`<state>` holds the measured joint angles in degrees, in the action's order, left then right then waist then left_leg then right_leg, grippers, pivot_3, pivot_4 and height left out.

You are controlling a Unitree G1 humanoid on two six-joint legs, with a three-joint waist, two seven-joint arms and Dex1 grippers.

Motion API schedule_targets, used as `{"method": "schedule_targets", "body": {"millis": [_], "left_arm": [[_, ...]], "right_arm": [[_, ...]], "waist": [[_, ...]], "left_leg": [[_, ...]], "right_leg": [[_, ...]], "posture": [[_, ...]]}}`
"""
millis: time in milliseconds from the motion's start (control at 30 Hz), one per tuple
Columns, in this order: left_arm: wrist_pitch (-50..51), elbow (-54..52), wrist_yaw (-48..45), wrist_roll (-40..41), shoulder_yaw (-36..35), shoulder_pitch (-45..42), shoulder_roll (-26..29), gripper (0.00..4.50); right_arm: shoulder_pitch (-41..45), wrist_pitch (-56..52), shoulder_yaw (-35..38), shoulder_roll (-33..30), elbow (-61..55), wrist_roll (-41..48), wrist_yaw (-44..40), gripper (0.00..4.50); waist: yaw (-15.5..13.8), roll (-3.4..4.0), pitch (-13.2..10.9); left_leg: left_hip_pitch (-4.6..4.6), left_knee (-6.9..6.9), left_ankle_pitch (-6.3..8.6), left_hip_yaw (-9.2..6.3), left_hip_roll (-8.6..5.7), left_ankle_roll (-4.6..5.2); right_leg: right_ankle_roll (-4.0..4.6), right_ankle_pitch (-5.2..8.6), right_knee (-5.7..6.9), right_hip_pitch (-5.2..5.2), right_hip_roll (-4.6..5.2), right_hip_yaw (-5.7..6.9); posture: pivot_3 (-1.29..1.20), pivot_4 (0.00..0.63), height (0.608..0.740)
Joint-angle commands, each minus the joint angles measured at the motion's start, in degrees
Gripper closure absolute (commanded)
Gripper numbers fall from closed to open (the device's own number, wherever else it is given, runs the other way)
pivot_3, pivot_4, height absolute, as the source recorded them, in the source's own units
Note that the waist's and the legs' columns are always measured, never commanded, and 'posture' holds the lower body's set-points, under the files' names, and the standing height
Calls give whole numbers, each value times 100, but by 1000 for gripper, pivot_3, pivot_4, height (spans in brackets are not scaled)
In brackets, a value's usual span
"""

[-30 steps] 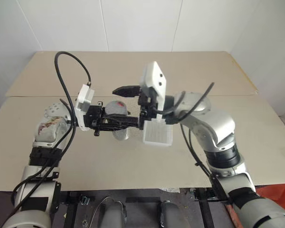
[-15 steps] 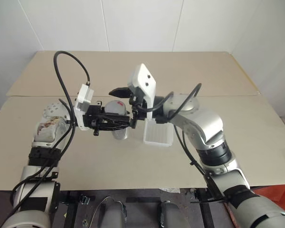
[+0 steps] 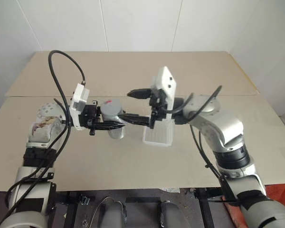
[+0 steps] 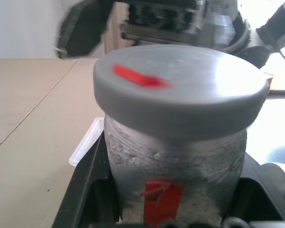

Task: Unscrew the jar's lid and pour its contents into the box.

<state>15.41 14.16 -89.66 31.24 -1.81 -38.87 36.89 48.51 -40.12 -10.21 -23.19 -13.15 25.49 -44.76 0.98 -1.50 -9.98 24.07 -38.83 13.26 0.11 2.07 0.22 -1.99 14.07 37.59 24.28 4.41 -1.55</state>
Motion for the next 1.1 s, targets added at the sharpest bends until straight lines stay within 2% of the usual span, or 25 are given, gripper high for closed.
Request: {"method": "schedule_targets", "body": {"millis": [33,400,533,867,1100], "left_arm": [[46,-215,-67,116,-86,-26,76,2523],[5,-134,-46,66,-53,-89,34,2523],[-22,-108,-23,47,-32,-105,-6,2523],[-61,-126,12,36,-2,-107,-64,2523],[-85,-158,30,30,-27,-61,-60,2523]], "right_arm": [[-7,162,197,-43,-187,42,-15,81],[-188,165,189,-201,-617,264,-373,81],[-138,1,130,-20,-806,455,-331,81],[315,-345,-362,631,-540,227,151,81],[424,-398,-574,783,-356,71,230,81]], "waist": [[11,0,0],[-1,0,0],[9,0,0],[3,0,0],[1,0,0]], "left_leg": [[0,0,0,0,0,0],[1,-1,0,0,0,0],[-1,0,0,-1,1,0],[0,-1,0,-1,0,0],[0,-1,0,-1,-1,0]], "right_leg": [[0,0,0,0,-1,0],[0,0,0,0,0,0],[0,0,-2,1,-2,0],[0,0,3,0,0,0],[0,0,3,-1,0,1]], "posture": [[0,150,740],[0,150,740],[0,150,740],[0,150,740],[0,150,740]]}}
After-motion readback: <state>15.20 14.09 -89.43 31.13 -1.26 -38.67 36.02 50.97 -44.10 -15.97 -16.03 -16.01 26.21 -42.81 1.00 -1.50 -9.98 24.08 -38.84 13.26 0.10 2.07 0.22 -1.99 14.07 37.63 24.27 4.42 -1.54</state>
